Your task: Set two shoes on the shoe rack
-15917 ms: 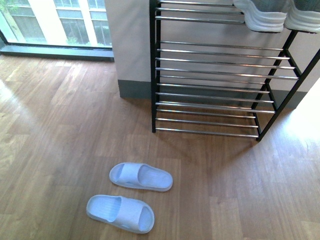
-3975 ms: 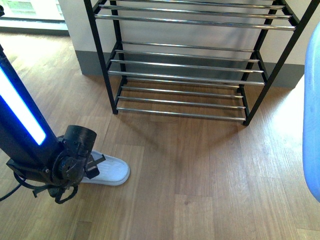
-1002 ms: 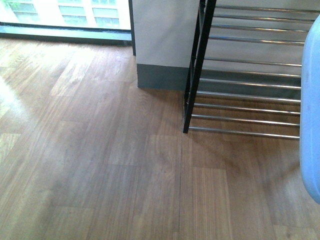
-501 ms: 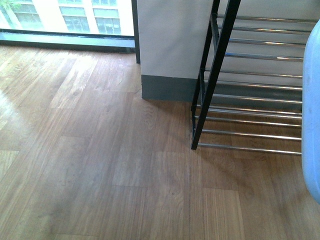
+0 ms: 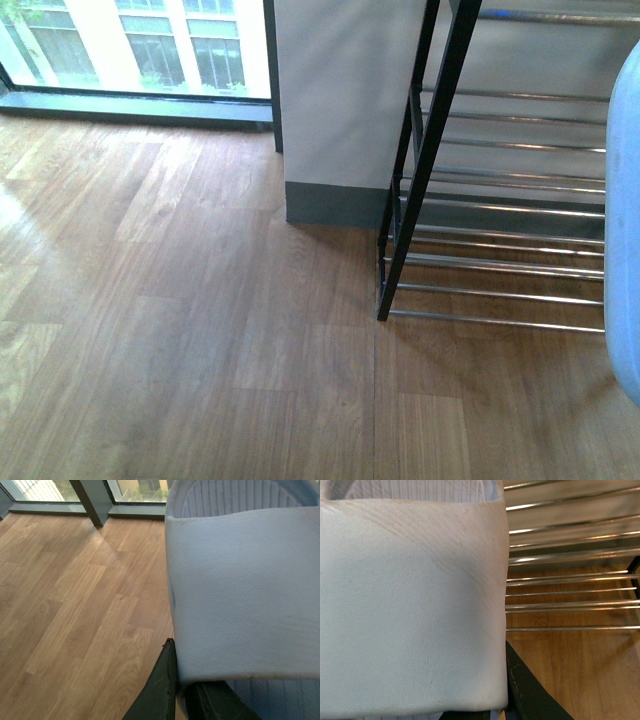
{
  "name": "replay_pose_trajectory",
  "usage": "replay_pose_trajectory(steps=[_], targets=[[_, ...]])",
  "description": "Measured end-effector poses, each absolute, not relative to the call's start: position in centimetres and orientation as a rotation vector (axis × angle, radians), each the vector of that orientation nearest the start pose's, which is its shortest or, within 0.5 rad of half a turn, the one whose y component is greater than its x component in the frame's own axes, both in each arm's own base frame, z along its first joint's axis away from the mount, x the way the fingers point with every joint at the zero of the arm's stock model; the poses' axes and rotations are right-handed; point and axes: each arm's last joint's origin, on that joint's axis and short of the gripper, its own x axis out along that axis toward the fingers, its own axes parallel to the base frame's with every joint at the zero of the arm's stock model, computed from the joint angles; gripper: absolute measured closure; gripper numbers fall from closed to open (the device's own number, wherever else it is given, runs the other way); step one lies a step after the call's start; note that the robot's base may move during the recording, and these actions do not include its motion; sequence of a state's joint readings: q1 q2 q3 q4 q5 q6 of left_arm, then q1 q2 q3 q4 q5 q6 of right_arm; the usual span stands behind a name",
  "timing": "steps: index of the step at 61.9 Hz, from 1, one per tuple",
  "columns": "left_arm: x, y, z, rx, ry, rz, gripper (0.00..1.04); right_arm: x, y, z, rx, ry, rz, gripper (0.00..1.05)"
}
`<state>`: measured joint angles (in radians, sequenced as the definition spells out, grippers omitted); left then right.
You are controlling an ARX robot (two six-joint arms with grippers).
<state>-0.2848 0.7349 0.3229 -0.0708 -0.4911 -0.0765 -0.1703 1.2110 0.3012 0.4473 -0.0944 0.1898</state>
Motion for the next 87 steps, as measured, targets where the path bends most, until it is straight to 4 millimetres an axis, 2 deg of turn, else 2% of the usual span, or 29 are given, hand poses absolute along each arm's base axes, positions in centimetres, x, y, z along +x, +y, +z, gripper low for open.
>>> replay_pose_trajectory(steps=[24,28,32,40,49,53,64,75,87], targets=[[15.3,-3.1,19.4,0.108,0.439,0.219,1.03,20.9,-3.3,15.1,0.247,0.448,-0.116,1.03],[15.3,-3.1,19.4,0.108,0.439,0.219,1.03,20.9,-3.2,14.8,0.21,0.366,-0.06,1.03],[15.3,-3.1,19.4,0.108,0.439,0.219,1.03,21.0,-3.1,15.4,0.169,0.239,-0.031,1.03],[15.3,-3.1,19.4,0.108,0.439,0.219,1.03,22.0,-2.9,17.9,0.142,0.161,-0.01,1.03],[15.3,-3.1,19.4,0.108,0.439,0.219,1.03,24.5,-2.8,20.7,0.139,0.212,0.007,1.03],[15.3,-3.1,19.4,0.108,0.439,0.219,1.03,26.7,-2.8,22.0,0.144,0.274,0.019,1.03],[15.3,-3.1,19.4,0.108,0.439,0.219,1.03,31.5,-3.0,24.2,0.116,0.353,-0.007,1.03],[15.3,-3.1,19.4,0.108,0.439,0.219,1.03,35.7,-3.5,24.0,0.097,0.452,-0.059,1.03],[15.3,-3.1,19.4,0.108,0.439,0.219,1.03,39.2,-4.4,22.0,0.039,0.554,-0.145,1.03]])
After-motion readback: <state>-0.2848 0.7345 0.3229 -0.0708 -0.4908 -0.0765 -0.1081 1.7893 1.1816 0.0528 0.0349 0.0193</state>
